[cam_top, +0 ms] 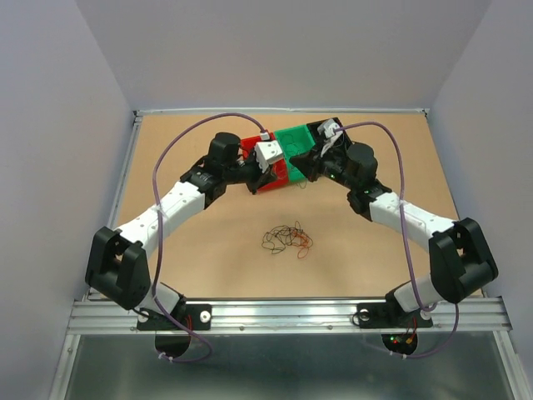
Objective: Untangle the cables
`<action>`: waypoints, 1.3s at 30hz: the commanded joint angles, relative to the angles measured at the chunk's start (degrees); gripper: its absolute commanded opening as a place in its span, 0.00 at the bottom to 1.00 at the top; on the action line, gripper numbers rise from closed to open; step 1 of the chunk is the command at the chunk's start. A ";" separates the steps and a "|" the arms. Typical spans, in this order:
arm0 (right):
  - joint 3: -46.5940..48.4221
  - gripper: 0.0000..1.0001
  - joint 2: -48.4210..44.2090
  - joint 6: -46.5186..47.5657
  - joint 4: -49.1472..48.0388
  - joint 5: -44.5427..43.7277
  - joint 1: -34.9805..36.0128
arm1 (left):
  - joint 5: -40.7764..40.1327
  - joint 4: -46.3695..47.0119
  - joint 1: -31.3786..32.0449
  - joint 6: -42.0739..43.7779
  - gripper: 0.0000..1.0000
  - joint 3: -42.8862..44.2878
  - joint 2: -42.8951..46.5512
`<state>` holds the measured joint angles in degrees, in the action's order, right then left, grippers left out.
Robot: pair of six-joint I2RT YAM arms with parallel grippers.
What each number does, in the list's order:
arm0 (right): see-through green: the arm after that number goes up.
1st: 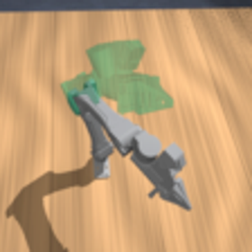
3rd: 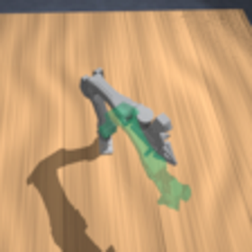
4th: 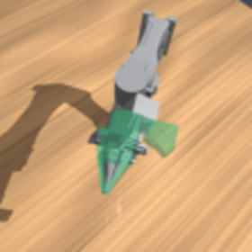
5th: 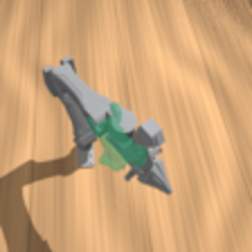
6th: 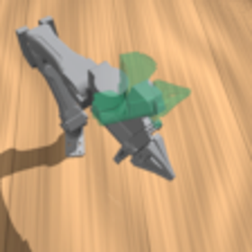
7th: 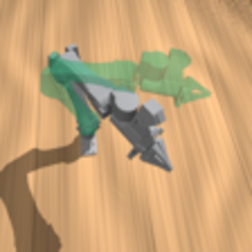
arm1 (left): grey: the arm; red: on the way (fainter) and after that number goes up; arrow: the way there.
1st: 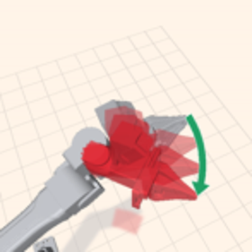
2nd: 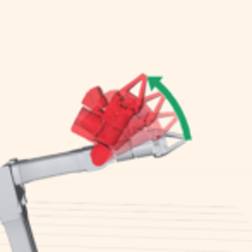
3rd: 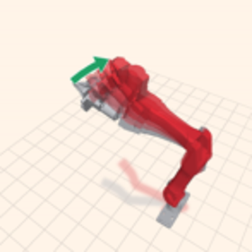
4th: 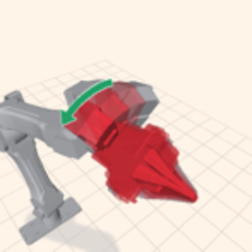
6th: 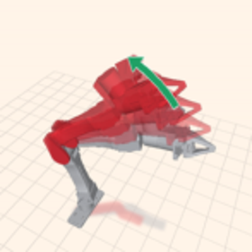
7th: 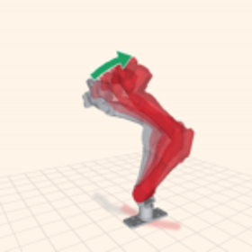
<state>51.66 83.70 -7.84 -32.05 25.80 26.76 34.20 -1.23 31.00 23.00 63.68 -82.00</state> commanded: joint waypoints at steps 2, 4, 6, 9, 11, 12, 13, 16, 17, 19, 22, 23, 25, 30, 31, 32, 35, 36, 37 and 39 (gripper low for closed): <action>-3.32 0.10 -2.14 5.37 -2.31 12.51 0.48 | 4.04 -4.04 -0.24 3.89 0.00 2.94 -1.32; -4.46 0.11 -2.75 6.95 -2.40 15.22 0.57 | 4.21 -4.74 -0.24 4.68 0.00 3.03 -1.50; -5.25 0.18 -2.84 8.87 -2.40 16.03 0.48 | 4.39 -5.44 -0.07 5.03 0.00 3.29 -1.67; -5.34 0.25 -2.58 9.85 -2.31 16.65 0.48 | 4.65 -6.06 -0.07 5.03 0.00 3.64 -2.03; -5.25 0.27 -2.14 10.12 -2.31 17.78 0.48 | 4.65 -6.23 -0.07 5.03 0.00 3.91 -2.12; -5.17 0.28 -2.05 10.12 -2.40 17.97 0.48 | 4.65 -6.24 -0.15 5.03 0.00 3.91 -2.12; -5.08 0.30 -1.88 10.03 -2.23 17.97 0.48 | 4.65 -6.24 -0.07 5.03 0.00 3.91 -2.03; -5.08 0.35 -1.35 10.47 -2.23 17.97 0.48 | 4.74 -6.32 -0.07 5.03 0.00 3.91 -1.76; -4.90 0.36 -1.17 10.39 -2.22 17.88 0.57 | 4.91 -6.58 -0.07 5.03 0.00 3.91 -1.59; -4.73 0.37 -0.82 10.56 -1.87 17.88 0.48 | 5.09 -6.50 0.02 5.12 0.00 3.82 -1.41; -4.02 0.39 -0.38 10.74 -1.17 17.88 0.48 | 5.35 -6.67 0.20 5.38 0.00 3.73 -1.06; -3.94 0.41 -0.29 10.82 -0.91 17.88 0.48 | 5.44 -6.76 0.11 5.38 0.00 3.64 -0.97; -3.50 0.46 -0.21 11.44 -0.38 17.62 0.48 | 5.36 -6.85 0.37 5.65 0.00 3.64 -0.80; -2.71 0.47 1.20 12.49 1.29 15.51 0.48 | 5.97 -7.29 0.55 5.82 0.00 3.64 -0.18; -2.09 0.47 1.46 12.67 1.64 15.59 0.48 | 6.06 -7.38 0.64 5.74 0.00 3.56 -0.18; -1.91 0.47 2.07 12.76 2.08 15.68 0.48 | 6.15 -7.38 0.64 5.82 0.00 3.47 0.08; -1.21 0.46 2.78 12.93 2.17 16.82 0.48 | 6.41 -7.47 0.81 6.00 0.00 3.38 0.17; -0.95 0.43 3.13 12.85 2.17 17.26 0.48 | 6.32 -7.55 0.90 6.00 0.00 3.47 0.00; -0.68 0.41 3.40 12.76 2.17 17.70 0.48 | 6.41 -7.64 0.99 6.09 0.00 3.47 -0.09; 0.10 0.30 3.84 12.50 2.00 19.02 0.48 | 6.24 -7.73 1.16 6.26 0.00 3.64 -0.27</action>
<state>47.37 86.91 4.25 -28.88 42.46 27.07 38.83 -8.97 31.55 28.34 64.97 -84.62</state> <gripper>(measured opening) 0.392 0.017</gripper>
